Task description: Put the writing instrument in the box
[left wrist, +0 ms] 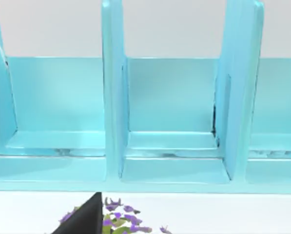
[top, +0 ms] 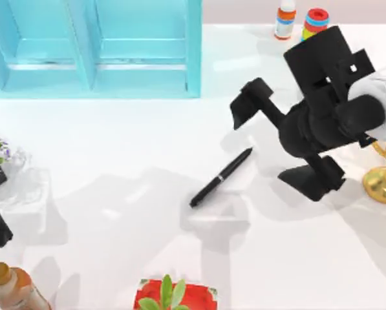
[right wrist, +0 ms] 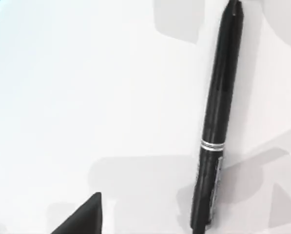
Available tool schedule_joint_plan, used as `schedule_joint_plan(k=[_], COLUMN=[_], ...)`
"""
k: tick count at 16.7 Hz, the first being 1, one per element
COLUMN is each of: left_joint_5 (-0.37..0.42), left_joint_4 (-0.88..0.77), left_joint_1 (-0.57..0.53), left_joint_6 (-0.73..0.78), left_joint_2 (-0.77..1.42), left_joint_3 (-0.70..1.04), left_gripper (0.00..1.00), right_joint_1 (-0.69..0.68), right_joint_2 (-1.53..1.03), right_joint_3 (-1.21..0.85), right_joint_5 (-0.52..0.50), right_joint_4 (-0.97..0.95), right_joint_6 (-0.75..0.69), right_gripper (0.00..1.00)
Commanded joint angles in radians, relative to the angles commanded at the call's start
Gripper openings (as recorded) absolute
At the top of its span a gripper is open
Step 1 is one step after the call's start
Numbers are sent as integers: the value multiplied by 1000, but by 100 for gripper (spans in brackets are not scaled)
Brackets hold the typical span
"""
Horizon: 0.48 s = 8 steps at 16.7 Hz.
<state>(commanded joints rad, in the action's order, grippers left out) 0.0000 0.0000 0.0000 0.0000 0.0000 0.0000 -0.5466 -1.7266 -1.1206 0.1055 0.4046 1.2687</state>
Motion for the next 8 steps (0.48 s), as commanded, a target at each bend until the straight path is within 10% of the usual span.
schedule_joint_plan(k=[8], left_joint_5=[0], left_joint_4=[0], left_joint_1=[0], left_joint_6=[0], left_joint_2=[0], left_joint_3=[0], left_gripper=[100], right_joint_1=[-8], right_joint_2=[-143], right_joint_3=[-92], right_joint_5=[14], right_joint_4=[38], right_joint_6=[75], right_gripper=[100])
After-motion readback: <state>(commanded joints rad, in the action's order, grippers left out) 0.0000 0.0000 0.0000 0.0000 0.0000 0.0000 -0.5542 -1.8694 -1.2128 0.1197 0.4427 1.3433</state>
